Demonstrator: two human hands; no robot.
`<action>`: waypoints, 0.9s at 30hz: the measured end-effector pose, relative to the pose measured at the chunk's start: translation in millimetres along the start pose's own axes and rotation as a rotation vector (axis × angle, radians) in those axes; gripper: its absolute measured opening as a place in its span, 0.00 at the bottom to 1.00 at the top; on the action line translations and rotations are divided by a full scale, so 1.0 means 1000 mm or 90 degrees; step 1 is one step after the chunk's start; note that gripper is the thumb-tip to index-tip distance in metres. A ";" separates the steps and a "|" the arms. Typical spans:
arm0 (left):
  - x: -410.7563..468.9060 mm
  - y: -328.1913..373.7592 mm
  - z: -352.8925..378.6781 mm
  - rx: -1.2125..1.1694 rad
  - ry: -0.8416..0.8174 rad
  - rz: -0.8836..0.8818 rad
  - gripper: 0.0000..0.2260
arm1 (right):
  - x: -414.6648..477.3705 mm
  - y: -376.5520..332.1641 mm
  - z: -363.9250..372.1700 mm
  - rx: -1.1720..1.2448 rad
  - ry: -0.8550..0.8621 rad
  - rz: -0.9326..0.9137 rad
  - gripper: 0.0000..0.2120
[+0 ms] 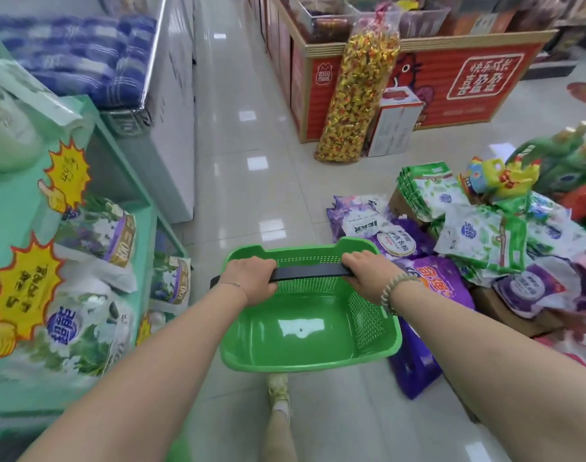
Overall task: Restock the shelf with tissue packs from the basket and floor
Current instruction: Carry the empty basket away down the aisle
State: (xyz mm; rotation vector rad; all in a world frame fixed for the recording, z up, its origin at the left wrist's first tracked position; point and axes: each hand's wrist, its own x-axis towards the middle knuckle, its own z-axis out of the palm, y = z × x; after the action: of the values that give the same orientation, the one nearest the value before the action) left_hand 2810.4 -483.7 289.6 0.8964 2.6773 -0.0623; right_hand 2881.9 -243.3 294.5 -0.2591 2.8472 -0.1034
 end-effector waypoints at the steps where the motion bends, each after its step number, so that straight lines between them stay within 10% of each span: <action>1: 0.014 -0.007 -0.005 -0.002 0.003 0.000 0.08 | 0.015 0.006 -0.006 -0.003 0.001 0.000 0.05; 27: 0.392 -0.201 -0.199 -0.028 0.044 -0.102 0.07 | 0.448 0.174 -0.190 -0.030 0.081 -0.056 0.03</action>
State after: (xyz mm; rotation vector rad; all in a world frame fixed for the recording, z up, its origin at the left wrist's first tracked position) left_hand 2339.5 -390.1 345.3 0.6801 2.7982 -0.0082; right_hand 2376.1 -147.5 338.8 -0.4005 2.9669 -0.0733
